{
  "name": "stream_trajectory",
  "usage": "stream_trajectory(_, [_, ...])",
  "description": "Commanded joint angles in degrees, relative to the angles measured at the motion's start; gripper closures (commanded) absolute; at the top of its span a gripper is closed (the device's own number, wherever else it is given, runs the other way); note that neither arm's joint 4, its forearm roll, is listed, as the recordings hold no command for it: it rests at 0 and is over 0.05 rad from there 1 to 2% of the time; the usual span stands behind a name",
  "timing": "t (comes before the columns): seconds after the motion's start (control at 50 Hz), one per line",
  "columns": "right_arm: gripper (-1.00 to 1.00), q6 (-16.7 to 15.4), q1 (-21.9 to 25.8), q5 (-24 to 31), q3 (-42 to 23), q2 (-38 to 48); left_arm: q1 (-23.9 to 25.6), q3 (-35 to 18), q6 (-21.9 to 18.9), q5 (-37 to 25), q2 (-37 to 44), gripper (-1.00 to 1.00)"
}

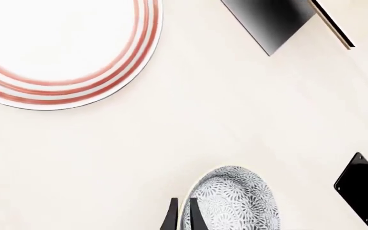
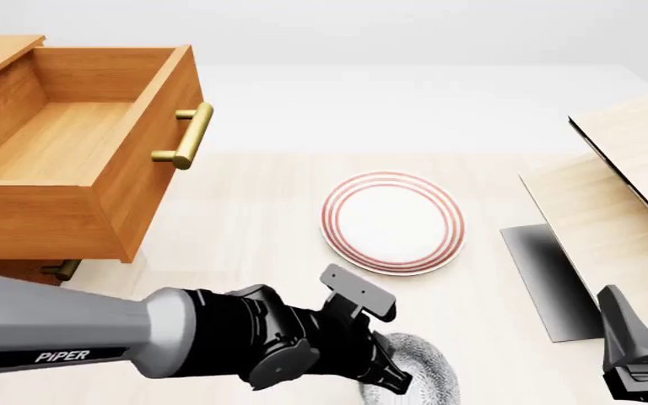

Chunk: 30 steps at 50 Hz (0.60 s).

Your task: Open the top drawer of the cabinet and put the bowl in it.

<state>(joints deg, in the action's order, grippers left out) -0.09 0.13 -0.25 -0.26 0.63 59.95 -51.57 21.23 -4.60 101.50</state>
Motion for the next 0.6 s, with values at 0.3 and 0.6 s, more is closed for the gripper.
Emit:
stream_trajectory(0.3, [-1.00,0.04,-0.04,0.03,0.03,-0.07,-4.57,2.53,-0.44,-2.00,-7.98,1.00])
stream_trajectory(0.6, [-1.00,0.01,-0.04,0.03,0.03,-0.08,-7.31,0.07,-1.12,-6.79,-11.15,1.00])
